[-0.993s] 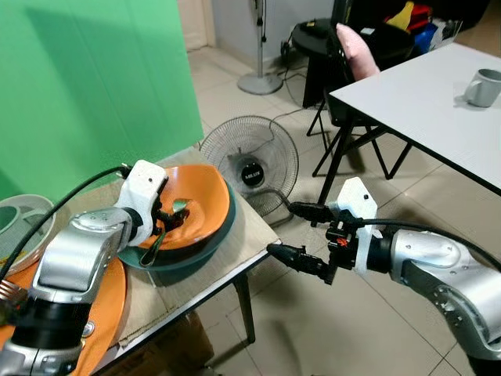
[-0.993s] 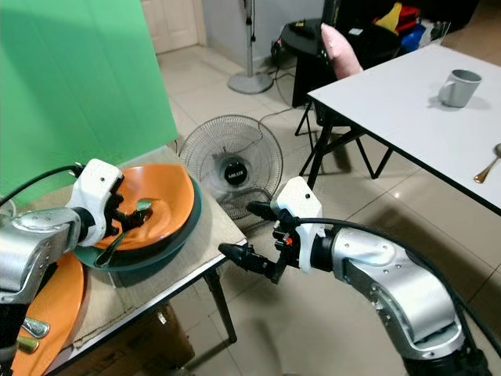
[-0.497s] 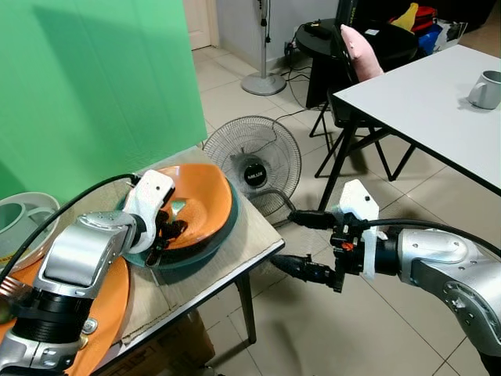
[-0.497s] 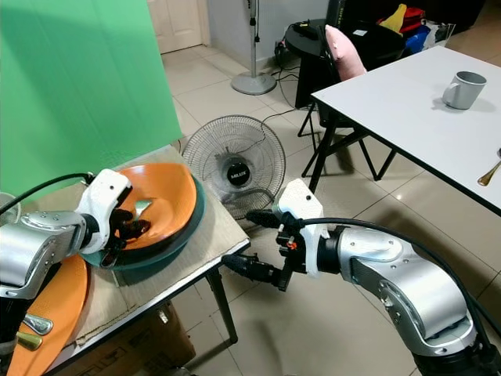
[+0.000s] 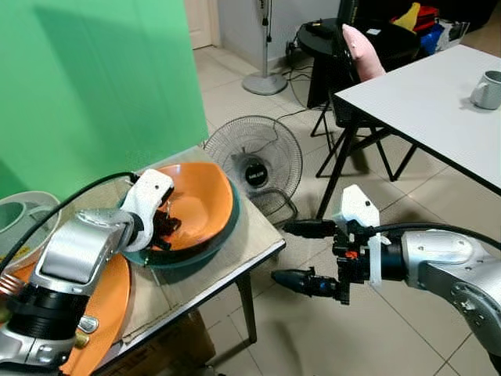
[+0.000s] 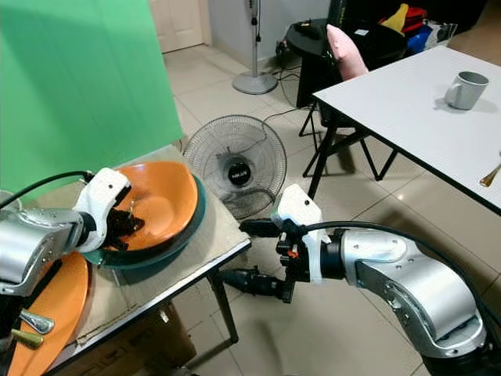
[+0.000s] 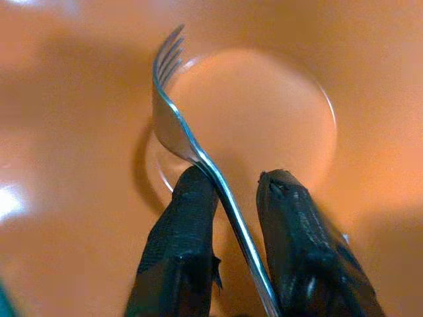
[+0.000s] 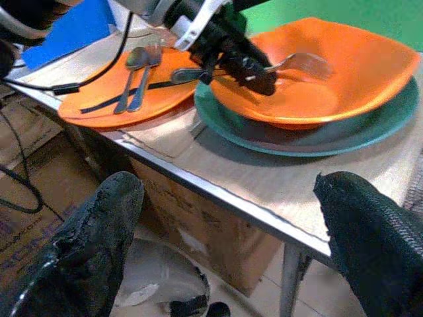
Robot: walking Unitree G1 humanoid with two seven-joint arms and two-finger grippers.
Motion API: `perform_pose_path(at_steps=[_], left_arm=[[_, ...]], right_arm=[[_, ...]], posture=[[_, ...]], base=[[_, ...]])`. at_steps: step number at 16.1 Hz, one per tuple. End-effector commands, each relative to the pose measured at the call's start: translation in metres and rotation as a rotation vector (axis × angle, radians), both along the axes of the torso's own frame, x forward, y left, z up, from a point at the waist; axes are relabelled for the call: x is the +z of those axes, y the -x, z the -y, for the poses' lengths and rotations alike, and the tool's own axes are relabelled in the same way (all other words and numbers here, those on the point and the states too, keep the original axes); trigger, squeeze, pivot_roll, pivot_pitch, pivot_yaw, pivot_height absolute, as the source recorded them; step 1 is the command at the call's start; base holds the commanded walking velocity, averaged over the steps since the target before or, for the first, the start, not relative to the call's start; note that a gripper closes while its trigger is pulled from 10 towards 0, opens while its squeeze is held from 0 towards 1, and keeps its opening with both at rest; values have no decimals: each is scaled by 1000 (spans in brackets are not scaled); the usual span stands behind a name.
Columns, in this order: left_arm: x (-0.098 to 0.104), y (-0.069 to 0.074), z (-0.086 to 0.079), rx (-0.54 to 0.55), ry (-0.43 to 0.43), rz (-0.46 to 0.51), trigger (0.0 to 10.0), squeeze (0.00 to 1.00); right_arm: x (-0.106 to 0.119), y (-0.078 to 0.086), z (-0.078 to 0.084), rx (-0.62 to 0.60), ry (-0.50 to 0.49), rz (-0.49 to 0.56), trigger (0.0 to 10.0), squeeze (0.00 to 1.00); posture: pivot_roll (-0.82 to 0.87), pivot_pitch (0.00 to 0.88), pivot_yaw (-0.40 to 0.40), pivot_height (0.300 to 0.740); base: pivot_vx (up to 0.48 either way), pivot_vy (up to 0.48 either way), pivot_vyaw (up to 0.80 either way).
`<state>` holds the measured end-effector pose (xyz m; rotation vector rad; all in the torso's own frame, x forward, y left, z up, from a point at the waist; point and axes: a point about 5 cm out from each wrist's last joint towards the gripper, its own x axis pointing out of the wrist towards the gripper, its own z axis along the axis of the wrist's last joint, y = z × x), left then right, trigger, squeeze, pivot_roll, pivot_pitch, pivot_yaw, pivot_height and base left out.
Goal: Setting the table
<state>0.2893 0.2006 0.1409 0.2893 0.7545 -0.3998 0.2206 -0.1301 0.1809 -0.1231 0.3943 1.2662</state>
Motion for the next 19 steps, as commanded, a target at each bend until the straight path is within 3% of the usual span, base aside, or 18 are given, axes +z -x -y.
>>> perform_pose_path(at_steps=[1, 8, 9, 10, 12, 13, 15, 17, 18, 19], left_arm=[[4, -3, -1, -10, -13, 15, 0, 0], [18, -8, 1, -52, -2, 94, 0, 0], [30, -9, 7, -84, 28, 153, 0, 0], [53, -10, 23, -137, 143, 265, 0, 0], [70, -8, 38, -168, 249, 361, 0, 0], [80, -4, 54, -175, 364, 457, 0, 0], [82, 4, 66, -169, 441, 544, 0, 0], [79, 13, 71, -123, 445, 608, 0, 0], [77, 14, 72, -107, 441, 615, 745, 0], [71, 17, 71, -63, 392, 643, 6549, 0]], right_arm=[[4, 2, -2, 25, 0, 15, 10000, 0], [5, 0, -1, 7, -4, 21, 10000, 0], [7, -3, 1, -37, -20, 35, 10000, 0], [8, -10, 7, -174, -47, 75, 10000, 0], [6, -15, 11, -313, -65, 111, 10000, 0], [5, -17, 11, -429, -120, 115, 10000, 0], [5, -14, 6, -481, -163, 110, 10000, 0], [3, -13, 4, -591, -216, 114, 10000, 0], [2, -14, 5, -633, -223, 123, 10000, 0], [0, -16, 6, -712, -237, 137, 10000, 0]], posture=[[-86, 0, 60, 740], [-84, 0, 64, 740], [-78, 0, 69, 740], [-80, 0, 77, 740], [-86, 0, 85, 740], [-100, 0, 98, 740], [-108, 0, 103, 740], [-110, 0, 103, 740], [-111, 0, 102, 740], [-109, 0, 99, 740]], base=[[0, 0, 0], [0, 0, 0], [0, 0, 0], [0, 0, 0], [0, 0, 0], [0, 0, 0], [0, 0, 0], [0, 0, 0], [0, 0, -763], [0, 0, -763]])
